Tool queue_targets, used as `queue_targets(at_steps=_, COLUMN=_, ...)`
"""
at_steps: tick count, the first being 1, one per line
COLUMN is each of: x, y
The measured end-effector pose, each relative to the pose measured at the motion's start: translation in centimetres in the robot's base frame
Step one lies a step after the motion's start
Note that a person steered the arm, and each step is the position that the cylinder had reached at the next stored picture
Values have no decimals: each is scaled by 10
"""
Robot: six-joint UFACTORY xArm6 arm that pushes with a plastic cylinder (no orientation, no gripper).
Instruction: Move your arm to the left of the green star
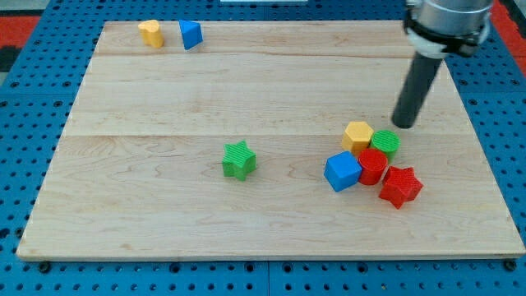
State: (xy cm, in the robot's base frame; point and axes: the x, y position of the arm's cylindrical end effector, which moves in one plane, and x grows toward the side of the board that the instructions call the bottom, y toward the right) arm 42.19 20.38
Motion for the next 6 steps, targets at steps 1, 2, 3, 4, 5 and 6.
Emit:
queue_targets(at_steps=1, x=-17, y=-101)
queue_targets(at_steps=2, x=15, y=-114)
queue_targets(at_steps=3, x=33, y=-113)
queue_targets(at_steps=4, x=-41, y=-153)
queue_targets(at_steps=5, x=-43, y=-274)
queue_targets(at_steps=6, x=33, y=-268)
